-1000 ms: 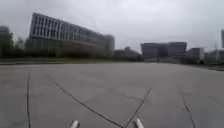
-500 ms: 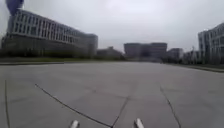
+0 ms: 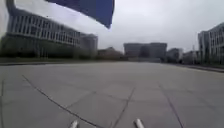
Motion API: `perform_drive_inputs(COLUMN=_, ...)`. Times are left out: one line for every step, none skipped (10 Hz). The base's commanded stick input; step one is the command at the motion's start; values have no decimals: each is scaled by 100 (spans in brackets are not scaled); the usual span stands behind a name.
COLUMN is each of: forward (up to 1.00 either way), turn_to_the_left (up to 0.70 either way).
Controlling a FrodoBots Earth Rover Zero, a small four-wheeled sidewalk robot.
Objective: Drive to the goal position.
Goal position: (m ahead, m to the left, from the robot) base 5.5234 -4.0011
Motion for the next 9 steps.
perform_drive_inputs(forward=100, turn_to_the_left=0)
perform_drive_inputs(forward=100, turn_to_the_left=0)
perform_drive_inputs(forward=100, turn_to_the_left=0)
perform_drive_inputs(forward=100, turn_to_the_left=0)
perform_drive_inputs(forward=29, turn_to_the_left=0)
perform_drive_inputs(forward=0, turn_to_the_left=0)
perform_drive_inputs(forward=0, turn_to_the_left=0)
perform_drive_inputs(forward=69, turn_to_the_left=-22)
perform_drive_inputs(forward=100, turn_to_the_left=-37)
